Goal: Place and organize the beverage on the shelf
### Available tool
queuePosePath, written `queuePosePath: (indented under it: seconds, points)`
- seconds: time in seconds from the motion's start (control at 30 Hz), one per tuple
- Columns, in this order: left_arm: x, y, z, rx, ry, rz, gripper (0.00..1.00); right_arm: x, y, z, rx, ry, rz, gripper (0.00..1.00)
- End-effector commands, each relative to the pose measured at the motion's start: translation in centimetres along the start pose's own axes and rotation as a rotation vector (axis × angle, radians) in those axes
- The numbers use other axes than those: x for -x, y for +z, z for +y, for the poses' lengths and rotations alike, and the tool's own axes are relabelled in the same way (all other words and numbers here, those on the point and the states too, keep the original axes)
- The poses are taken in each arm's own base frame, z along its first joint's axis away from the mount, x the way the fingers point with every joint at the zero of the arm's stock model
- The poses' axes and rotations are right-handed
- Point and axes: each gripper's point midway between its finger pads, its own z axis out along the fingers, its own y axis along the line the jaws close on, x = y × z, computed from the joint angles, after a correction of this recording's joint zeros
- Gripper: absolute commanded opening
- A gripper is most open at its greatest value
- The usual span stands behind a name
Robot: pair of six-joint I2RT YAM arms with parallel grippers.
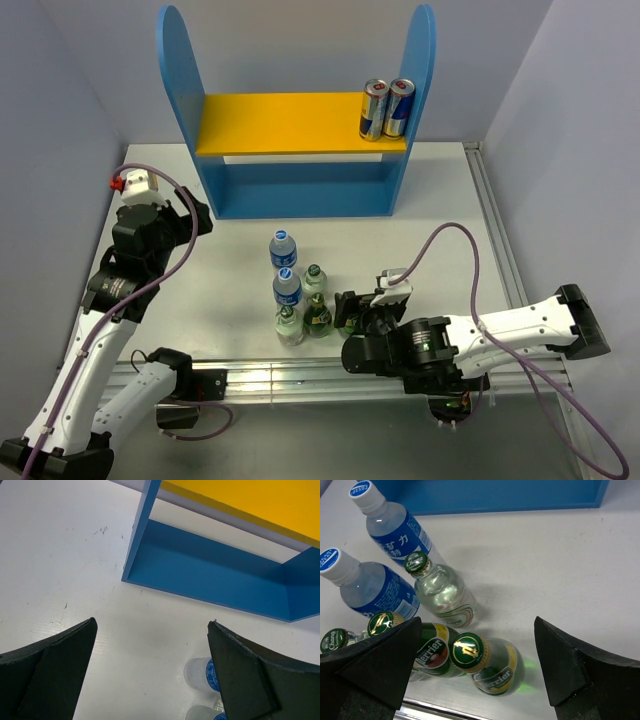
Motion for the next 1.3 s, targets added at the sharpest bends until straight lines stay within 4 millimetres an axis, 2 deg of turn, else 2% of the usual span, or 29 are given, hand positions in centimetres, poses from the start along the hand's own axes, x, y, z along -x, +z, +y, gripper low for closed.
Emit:
queuePosePath:
  seconds: [0.0, 0.17, 0.33, 0.47, 0.5, 0.57, 0.6, 0.63, 0.67, 0.7, 0.77, 0.9, 1.1, 1.27]
  points:
    - [0.2, -0.2, 0.3, 0.008, 0.011, -0.011, 0.99, -0.3, 0.3, 1.6, 0.020, 0.056, -0.016, 1.00]
    - [0.2, -0.1, 0.3, 0.012, 0.013, -0.008, 0.99, -1.6, 0.7, 1.3, 0.003, 0.045, -0.004, 0.97]
    - [0.2, -0.1, 0.3, 0.008, 0.013, -0.009, 0.99, -2.7, 1.0, 0.3, -0.013, 0.054, 0.008, 0.84]
    - [0.3, -0.3, 0.2, 0.005, 0.013, -0.014, 0.99, -3.5, 1.5, -0.4, -0.031, 0.033, 0.015, 0.65]
    - [0.2, -0.2, 0.2, 0.005, 0.014, -0.010, 0.99, -3.6, 1.6, -0.4, -0.035, 0.033, 0.017, 0.54]
    - [0.2, -0.2, 0.2, 0.005, 0.014, -0.009, 0.99, -3.9, 1.9, -0.7, -0.047, 0.024, 0.023, 0.47]
    - [0.3, -0.2, 0.2, 0.004, 0.014, -0.011, 0.99, -3.9, 2.1, -0.9, -0.052, 0.020, 0.022, 0.34]
    - [0.2, -0.2, 0.2, 0.004, 0.015, -0.008, 0.99, -3.9, 2.2, -1.0, -0.056, 0.013, 0.021, 0.26]
    - [0.2, -0.2, 0.2, 0.006, 0.015, -0.008, 0.99, -3.9, 2.3, -1.0, -0.060, 0.016, 0.022, 0.09]
    - [0.2, -0.2, 0.2, 0.006, 0.016, -0.008, 0.99, -3.8, 2.4, -1.2, -0.066, 0.012, 0.021, 0.03]
    - [0.2, -0.2, 0.2, 0.006, 0.016, -0.008, 0.99, -3.4, 2.5, -1.2, -0.077, -0.005, 0.015, 0.00]
    - [0.2, -0.3, 0.2, 0.003, 0.016, -0.007, 0.99, -1.2, 2.3, -0.8, -0.093, -0.032, -0.022, 0.00]
    - [0.5, -0.5, 0.2, -0.002, 0.012, -0.021, 0.99, 3.4, 1.7, 0.7, -0.099, -0.062, -0.080, 0.00]
    - [0.4, -0.5, 0.1, -0.008, 0.014, -0.015, 0.99, 8.8, 1.1, 2.4, -0.109, -0.086, -0.151, 0.00]
